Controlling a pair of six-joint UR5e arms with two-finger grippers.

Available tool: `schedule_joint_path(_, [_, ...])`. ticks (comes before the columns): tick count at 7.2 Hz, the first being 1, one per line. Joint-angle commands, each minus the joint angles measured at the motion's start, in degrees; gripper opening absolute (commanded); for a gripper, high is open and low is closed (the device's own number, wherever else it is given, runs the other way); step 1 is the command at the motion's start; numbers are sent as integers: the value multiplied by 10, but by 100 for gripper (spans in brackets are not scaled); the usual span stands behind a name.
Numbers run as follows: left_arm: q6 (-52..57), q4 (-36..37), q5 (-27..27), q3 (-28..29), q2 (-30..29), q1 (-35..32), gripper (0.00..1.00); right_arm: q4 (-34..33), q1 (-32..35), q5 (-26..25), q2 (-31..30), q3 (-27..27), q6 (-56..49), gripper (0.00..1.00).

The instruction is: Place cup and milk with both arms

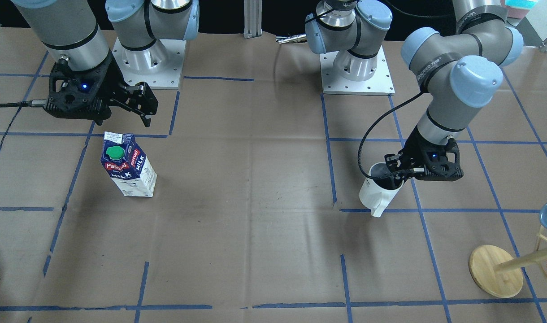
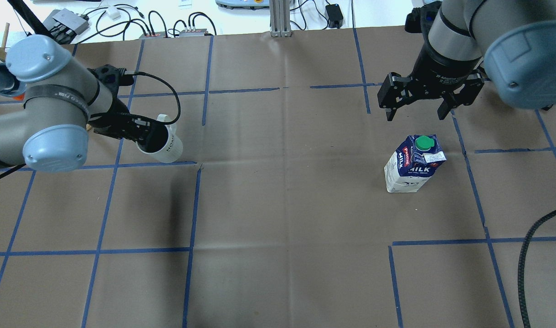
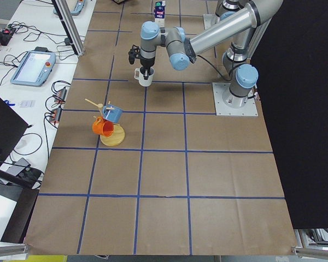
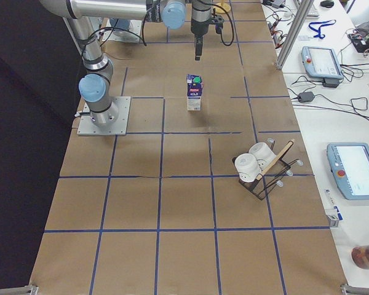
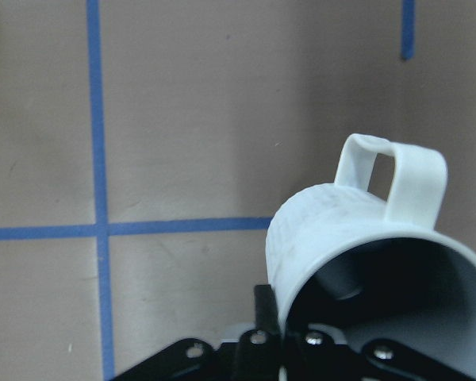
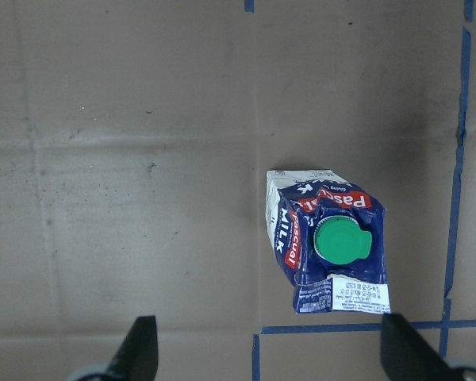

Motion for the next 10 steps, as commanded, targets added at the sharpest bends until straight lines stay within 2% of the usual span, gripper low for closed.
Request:
schedule_joint_path(1, [-82, -11, 4, 89, -79, -92, 0, 0, 0, 0, 0, 0, 0, 100])
schedule_joint_path(3, [-122, -38, 14, 193, -163, -144, 0, 0, 0, 1, 0, 0, 0, 100])
schedule_joint_path(5, [-165, -57, 13, 275, -223, -176, 0, 0, 0, 1, 0, 0, 0, 100])
schedule_joint_path(8, [-195, -61, 13, 336, -284, -204, 0, 0, 0, 2, 0, 0, 0, 100])
schedule_joint_path(10, [-196, -64, 14, 342, -292, -206, 1, 0, 0, 3, 0, 0, 0, 100])
